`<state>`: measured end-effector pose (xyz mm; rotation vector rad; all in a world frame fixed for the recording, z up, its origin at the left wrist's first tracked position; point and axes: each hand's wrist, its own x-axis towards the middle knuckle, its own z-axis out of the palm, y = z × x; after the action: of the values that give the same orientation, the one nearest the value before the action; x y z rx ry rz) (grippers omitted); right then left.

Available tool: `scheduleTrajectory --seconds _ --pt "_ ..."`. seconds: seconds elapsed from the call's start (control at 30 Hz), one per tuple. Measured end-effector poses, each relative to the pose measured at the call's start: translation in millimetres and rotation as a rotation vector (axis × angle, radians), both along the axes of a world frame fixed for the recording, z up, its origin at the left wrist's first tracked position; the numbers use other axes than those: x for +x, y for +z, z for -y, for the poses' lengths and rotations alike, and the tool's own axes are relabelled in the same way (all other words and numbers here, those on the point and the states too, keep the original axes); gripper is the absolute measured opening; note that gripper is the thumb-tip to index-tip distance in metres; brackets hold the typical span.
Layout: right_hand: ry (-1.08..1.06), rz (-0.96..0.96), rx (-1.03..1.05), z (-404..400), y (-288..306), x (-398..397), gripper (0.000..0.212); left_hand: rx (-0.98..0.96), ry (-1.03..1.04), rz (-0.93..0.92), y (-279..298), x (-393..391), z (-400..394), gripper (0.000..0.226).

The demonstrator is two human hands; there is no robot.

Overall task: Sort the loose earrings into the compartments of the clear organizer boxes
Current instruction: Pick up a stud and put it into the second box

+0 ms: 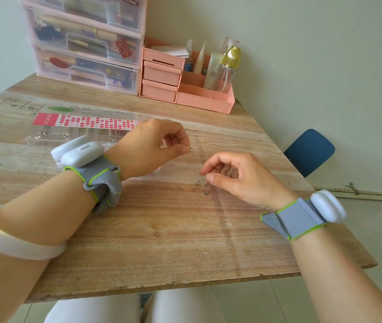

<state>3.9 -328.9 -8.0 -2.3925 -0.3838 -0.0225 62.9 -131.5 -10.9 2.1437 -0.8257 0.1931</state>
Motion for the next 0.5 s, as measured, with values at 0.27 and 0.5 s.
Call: scheduleTrajectory --seconds 0.27,0.5 --pt "0.017 0.004 -0.104 -9 -4 10 0.012 0.000 -0.003 0.008 0 1 0 0.005" --pt "0.034 0.017 -0.135 -12 -2 11 0.002 -0.005 0.002 0.019 0 1 0 0.008"
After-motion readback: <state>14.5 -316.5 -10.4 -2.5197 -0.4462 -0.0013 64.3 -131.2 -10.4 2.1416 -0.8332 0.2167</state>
